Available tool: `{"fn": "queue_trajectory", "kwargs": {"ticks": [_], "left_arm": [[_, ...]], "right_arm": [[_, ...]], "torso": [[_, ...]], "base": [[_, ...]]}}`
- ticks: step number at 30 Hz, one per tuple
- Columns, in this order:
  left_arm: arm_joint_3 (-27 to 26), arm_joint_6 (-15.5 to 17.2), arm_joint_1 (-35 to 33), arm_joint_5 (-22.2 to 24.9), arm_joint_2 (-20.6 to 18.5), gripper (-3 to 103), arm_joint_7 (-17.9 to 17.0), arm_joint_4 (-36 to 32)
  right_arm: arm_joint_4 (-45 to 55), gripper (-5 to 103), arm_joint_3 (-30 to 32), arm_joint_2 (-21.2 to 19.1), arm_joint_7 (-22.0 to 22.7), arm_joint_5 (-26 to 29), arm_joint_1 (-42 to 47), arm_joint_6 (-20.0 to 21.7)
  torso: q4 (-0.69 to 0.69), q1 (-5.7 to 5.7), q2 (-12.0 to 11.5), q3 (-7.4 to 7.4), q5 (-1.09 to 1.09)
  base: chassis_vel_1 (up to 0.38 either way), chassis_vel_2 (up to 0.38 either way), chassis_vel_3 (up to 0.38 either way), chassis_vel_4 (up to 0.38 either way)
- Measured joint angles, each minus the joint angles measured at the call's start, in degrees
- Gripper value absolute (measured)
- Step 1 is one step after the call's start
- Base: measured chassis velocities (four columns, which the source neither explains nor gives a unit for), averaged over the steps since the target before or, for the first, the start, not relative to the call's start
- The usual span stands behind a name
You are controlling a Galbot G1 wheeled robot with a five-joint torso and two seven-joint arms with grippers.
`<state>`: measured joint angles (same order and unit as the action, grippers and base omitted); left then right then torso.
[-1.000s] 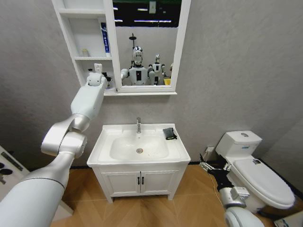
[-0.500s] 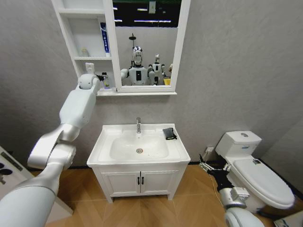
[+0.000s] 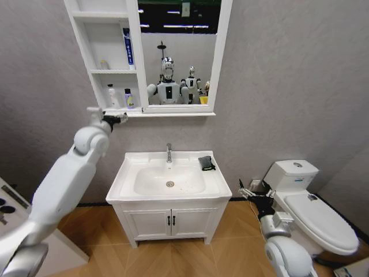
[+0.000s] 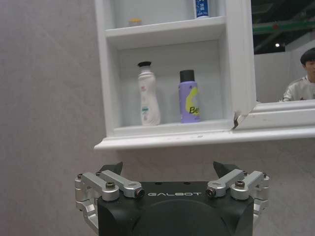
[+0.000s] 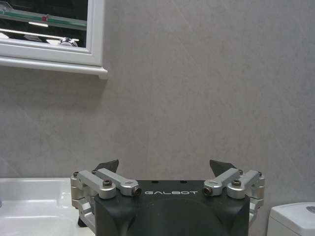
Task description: Move facial cleanser and shampoo from washbasin to cabinet, then wipe washbasin with towel.
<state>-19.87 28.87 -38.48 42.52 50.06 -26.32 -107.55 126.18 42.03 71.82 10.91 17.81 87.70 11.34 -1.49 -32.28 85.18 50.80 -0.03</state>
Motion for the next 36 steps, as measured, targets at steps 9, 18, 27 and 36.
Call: {"fn": "queue_trajectory", "kwargs": {"ticks": [9, 18, 27, 36], "left_arm": [[-12.6, -9.01, -24.88, -11.65, 9.38, 100, 5.94, -6.28], [-16.11, -14.41, -37.17, -18.42, 16.09, 100, 13.6, -7.67], [-18.3, -20.49, -42.9, -22.62, 19.63, 100, 19.01, -8.72], [-16.9, -21.87, -42.16, -23.36, 20.2, 100, 20.76, -8.55]], "right_arm": [[0.21, 100, -0.21, -1.91, 0.46, 5.08, -0.88, 3.94], [0.48, 100, -0.77, -3.19, 4.28, 9.21, -2.18, 8.32], [0.09, 100, -1.95, -3.26, 2.44, 6.84, -1.5, 10.58], [1.26, 100, -1.6, -3.11, 0.87, 5.9, -0.07, 9.48]], "torso": [[0.0, 0.01, 0.0, 0.0, 0.05], [-0.03, -0.01, 0.0, 0.0, 0.03], [-0.02, 0.0, 0.0, 0.0, 0.03], [-0.02, 0.0, 0.0, 0.0, 0.03]], "base": [[0.0, 0.0, 0.0, 0.0], [0.0, 0.0, 0.0, 0.0], [0.0, 0.0, 0.0, 0.0], [-0.004, 0.002, 0.006, -0.004]]}}
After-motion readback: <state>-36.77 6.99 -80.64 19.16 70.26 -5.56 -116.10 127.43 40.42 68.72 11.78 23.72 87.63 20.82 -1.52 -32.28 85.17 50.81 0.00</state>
